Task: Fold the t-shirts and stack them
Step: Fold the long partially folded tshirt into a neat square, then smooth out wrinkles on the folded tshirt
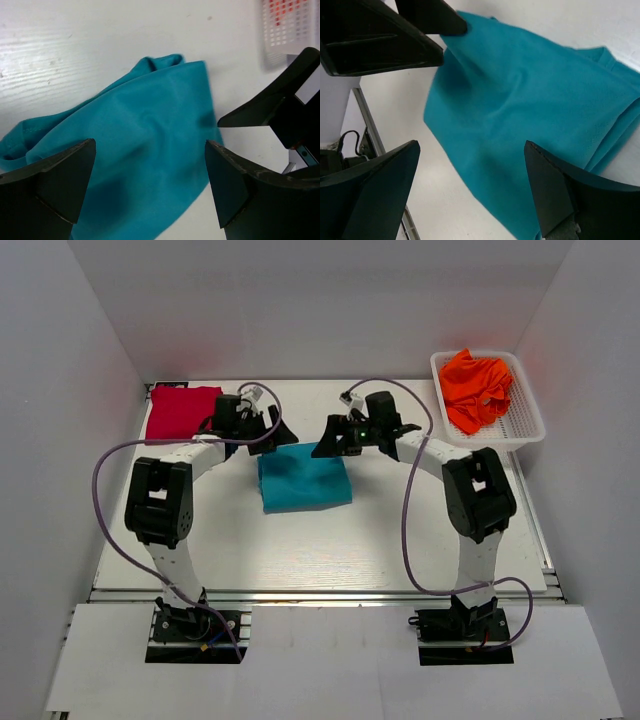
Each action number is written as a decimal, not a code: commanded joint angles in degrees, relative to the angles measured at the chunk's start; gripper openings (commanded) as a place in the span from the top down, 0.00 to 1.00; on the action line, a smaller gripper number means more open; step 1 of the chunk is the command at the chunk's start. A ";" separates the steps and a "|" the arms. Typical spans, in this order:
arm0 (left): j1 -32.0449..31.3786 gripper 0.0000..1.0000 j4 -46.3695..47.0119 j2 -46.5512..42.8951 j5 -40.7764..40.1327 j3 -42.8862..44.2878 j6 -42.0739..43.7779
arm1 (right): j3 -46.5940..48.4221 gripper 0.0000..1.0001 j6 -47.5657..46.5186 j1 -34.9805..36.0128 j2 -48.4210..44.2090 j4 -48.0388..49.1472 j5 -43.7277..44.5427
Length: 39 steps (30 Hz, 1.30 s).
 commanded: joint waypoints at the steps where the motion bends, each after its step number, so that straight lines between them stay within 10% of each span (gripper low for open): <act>1: 1.53 0.00 -0.07 4.12 1.41 -0.92 -0.04 | -1.78 0.10 2.78 -0.37 4.24 3.77 -2.38; 13: 3.29 0.00 -2.36 8.97 -2.99 -0.67 2.67 | -6.53 0.10 5.86 -2.75 10.75 7.64 0.80; 23: 2.06 0.00 -6.92 -0.85 -4.03 9.71 9.10 | -5.03 0.10 -0.73 -2.49 -2.23 5.45 3.59; 39: -2.68 0.00 6.43 -12.21 9.75 -19.97 6.71 | 9.37 0.10 3.83 -1.96 10.83 9.22 0.16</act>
